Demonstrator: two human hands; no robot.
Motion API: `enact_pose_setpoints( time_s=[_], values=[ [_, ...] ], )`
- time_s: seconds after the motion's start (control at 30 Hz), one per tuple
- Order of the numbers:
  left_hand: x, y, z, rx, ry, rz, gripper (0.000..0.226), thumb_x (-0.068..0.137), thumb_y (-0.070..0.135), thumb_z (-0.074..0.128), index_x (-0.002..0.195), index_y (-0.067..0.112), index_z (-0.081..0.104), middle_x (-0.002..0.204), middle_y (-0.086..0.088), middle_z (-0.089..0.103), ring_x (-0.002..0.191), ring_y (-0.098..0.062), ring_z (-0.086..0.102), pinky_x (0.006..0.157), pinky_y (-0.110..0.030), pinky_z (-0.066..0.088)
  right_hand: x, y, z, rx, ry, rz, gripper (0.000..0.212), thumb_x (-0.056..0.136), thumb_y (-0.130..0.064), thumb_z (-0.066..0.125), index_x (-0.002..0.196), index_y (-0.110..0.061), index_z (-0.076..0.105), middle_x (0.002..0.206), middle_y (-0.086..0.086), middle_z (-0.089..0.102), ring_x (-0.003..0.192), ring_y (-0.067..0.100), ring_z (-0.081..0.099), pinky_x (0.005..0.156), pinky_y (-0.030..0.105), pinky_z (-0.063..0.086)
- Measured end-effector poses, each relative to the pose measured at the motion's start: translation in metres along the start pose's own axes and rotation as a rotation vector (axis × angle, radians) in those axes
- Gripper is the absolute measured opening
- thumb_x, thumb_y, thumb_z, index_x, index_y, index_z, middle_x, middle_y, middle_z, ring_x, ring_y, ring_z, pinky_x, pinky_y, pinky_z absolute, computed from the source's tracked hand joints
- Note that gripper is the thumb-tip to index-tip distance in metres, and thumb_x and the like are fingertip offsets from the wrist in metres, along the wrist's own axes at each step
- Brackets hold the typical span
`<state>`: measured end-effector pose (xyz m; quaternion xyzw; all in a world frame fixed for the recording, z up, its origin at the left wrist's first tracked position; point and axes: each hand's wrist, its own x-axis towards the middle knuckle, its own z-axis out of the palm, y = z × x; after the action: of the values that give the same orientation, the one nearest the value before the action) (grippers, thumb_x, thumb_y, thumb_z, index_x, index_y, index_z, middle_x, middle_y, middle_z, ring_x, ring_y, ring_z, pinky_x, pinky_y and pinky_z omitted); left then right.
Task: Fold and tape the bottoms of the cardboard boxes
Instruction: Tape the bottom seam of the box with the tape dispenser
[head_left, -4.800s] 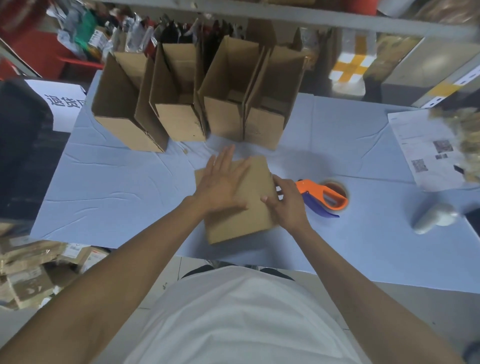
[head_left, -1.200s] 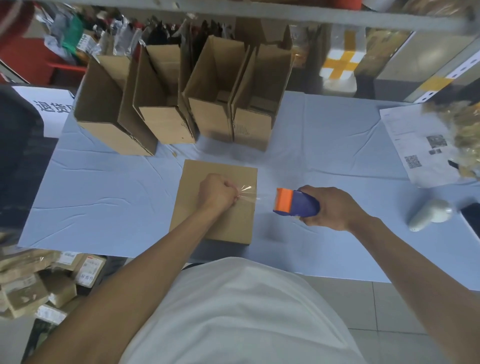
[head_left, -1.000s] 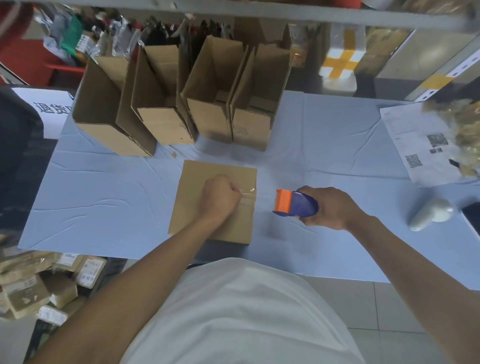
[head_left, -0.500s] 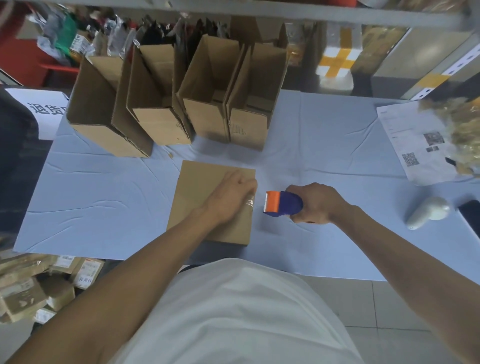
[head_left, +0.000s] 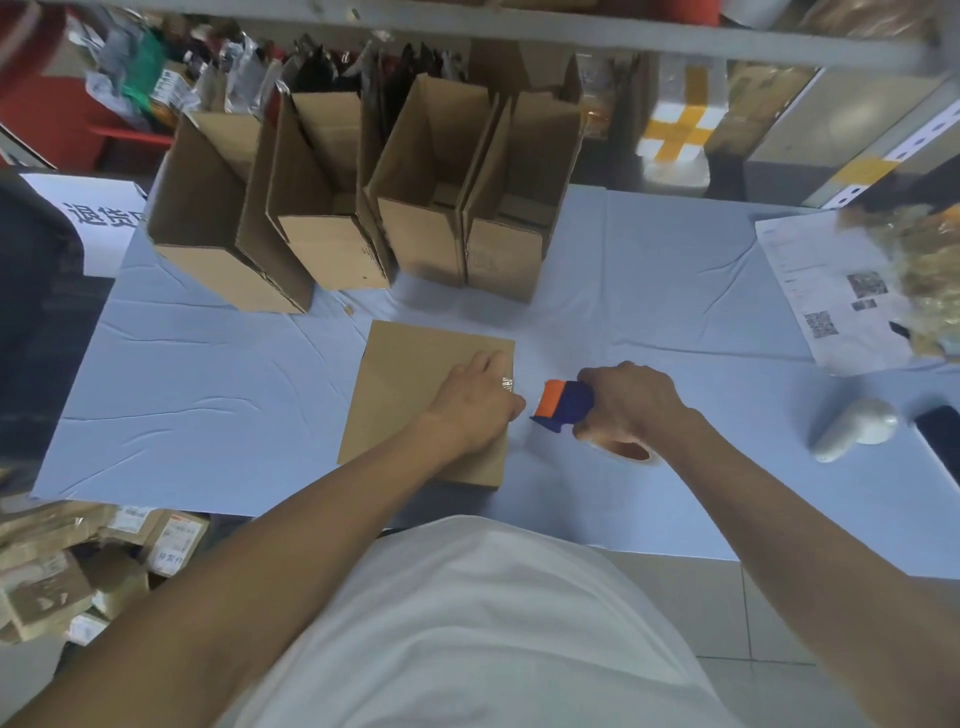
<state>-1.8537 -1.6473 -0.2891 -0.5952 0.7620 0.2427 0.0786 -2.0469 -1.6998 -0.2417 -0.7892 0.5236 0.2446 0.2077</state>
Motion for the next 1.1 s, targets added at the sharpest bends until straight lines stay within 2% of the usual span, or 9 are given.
enact_pose_setpoints(
  time_s=[0.07,0.13,0.2,0.33,0.4,0.67,0.83,0.93,1.1],
  values=[
    [0.002,-0.001,-0.003,-0.211,0.0,-0.027,0.029,0.083,0.017,0.049,0.097,0.028,0.071,0.1,0.001,0.042,0.103,-0.022,0.043,0.076,-0.034,0.031,-0.013,0.014,0.003,0.109,0.074,-0.007,0.034,0.069,-0.038,0.068,0.096,-0.034,0.049,0.073,-0.012,0.055,0.062,0.01,0.05,0.054,0.024,0.035],
    [-0.002,-0.005,-0.007,-0.528,0.165,-0.069,0.037,0.08,0.005,0.046,0.089,0.025,0.075,0.095,0.002,0.064,0.091,-0.013,0.055,0.078,-0.031,0.043,-0.024,0.027,0.012,0.237,0.167,-0.041,0.043,0.067,-0.038,0.071,0.105,-0.039,0.051,0.078,-0.013,0.062,0.071,0.015,0.06,0.058,0.027,0.044],
    [-0.009,-0.004,-0.012,-0.814,0.331,-0.231,0.029,0.082,0.003,0.048,0.079,0.019,0.072,0.084,0.004,0.071,0.078,-0.01,0.061,0.073,-0.025,0.049,-0.033,0.035,0.022,0.369,0.243,-0.097,0.049,0.066,-0.038,0.076,0.109,-0.043,0.052,0.082,-0.015,0.065,0.076,0.017,0.062,0.066,0.032,0.051],
    [-0.019,0.005,-0.016,-1.367,0.065,-0.388,0.008,0.09,0.012,0.062,0.082,0.011,0.064,0.078,-0.007,0.066,0.074,-0.021,0.062,0.074,-0.033,0.051,-0.043,0.029,0.033,0.5,0.291,-0.205,0.052,0.066,-0.036,0.082,0.108,-0.043,0.053,0.083,-0.016,0.065,0.074,0.013,0.062,0.07,0.033,0.053],
    [-0.025,0.007,-0.017,-1.495,-0.041,-0.385,0.011,0.095,0.018,0.062,0.093,0.007,0.065,0.082,-0.008,0.068,0.075,-0.018,0.065,0.071,-0.026,0.053,-0.044,0.023,0.034,0.509,0.303,-0.231,0.053,0.065,-0.037,0.082,0.109,-0.042,0.053,0.083,-0.017,0.065,0.074,0.011,0.062,0.07,0.032,0.054],
    [-0.036,0.01,-0.014,-1.598,0.03,-0.469,0.017,0.094,0.001,0.057,0.081,0.01,0.063,0.068,-0.001,0.064,0.057,-0.007,0.062,0.057,-0.018,0.052,-0.042,0.007,0.033,0.498,0.294,-0.306,0.055,0.066,-0.036,0.082,0.111,-0.042,0.053,0.086,-0.018,0.065,0.076,0.011,0.062,0.071,0.033,0.054],
    [-0.037,0.005,-0.01,-1.273,0.194,-0.53,0.021,0.089,0.003,0.065,0.069,0.011,0.066,0.063,-0.006,0.062,0.059,-0.018,0.057,0.067,-0.032,0.049,-0.041,0.003,0.03,0.476,0.231,-0.363,0.056,0.069,-0.037,0.08,0.116,-0.041,0.052,0.09,-0.018,0.065,0.079,0.011,0.063,0.07,0.03,0.053],
    [-0.044,-0.017,-0.006,-1.129,0.307,-0.628,0.024,0.075,0.018,0.073,0.053,0.015,0.064,0.058,-0.001,0.059,0.061,-0.019,0.055,0.065,-0.032,0.048,-0.046,0.023,0.032,0.394,0.184,-0.33,0.057,0.069,-0.041,0.08,0.117,-0.044,0.05,0.09,-0.022,0.064,0.079,0.009,0.062,0.071,0.027,0.052],
    [-0.054,-0.027,0.003,-1.026,0.268,-0.656,0.023,0.078,0.017,0.078,0.065,0.001,0.07,0.062,-0.01,0.067,0.052,-0.015,0.06,0.062,-0.029,0.053,-0.052,0.057,0.046,0.28,0.123,-0.215,0.054,0.067,-0.04,0.078,0.116,-0.044,0.054,0.086,-0.022,0.065,0.077,0.011,0.062,0.069,0.028,0.051]
  ],
)
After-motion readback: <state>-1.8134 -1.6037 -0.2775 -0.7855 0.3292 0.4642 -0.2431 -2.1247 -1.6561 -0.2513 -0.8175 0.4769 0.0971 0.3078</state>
